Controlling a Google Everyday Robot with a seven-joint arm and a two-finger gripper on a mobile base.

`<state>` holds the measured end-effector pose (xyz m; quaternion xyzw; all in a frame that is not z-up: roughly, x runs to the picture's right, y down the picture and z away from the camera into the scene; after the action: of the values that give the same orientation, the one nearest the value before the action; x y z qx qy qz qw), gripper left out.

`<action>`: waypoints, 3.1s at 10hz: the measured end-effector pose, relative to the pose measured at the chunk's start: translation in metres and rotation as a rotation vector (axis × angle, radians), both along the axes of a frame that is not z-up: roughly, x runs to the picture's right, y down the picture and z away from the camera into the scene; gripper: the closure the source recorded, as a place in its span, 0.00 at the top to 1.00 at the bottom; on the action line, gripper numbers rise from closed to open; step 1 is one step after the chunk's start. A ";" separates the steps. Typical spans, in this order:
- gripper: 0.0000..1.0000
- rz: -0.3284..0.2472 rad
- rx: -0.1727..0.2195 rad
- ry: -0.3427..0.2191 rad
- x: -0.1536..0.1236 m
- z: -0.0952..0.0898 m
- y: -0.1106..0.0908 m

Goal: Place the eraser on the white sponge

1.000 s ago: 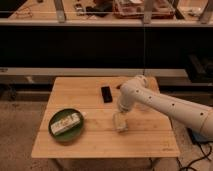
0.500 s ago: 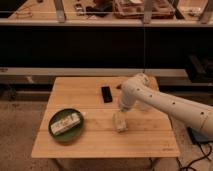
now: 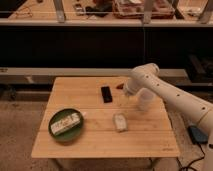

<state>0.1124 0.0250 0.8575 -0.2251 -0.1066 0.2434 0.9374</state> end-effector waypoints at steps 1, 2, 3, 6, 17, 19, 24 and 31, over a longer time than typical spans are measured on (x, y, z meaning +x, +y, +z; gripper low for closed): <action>0.80 0.005 0.003 -0.001 -0.001 0.001 -0.002; 0.80 0.005 0.003 -0.002 -0.001 0.001 -0.002; 0.80 0.005 0.003 -0.001 -0.001 0.001 -0.002; 0.80 0.058 -0.003 -0.035 -0.012 0.006 0.000; 0.80 0.327 0.020 -0.076 -0.084 0.118 0.015; 0.78 0.300 0.017 -0.070 -0.098 0.123 0.016; 0.33 0.252 0.011 -0.035 -0.105 0.132 0.020; 0.00 -0.132 -0.023 -0.060 -0.030 0.010 0.075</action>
<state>0.0821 0.0995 0.8678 -0.2493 -0.1168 0.1755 0.9452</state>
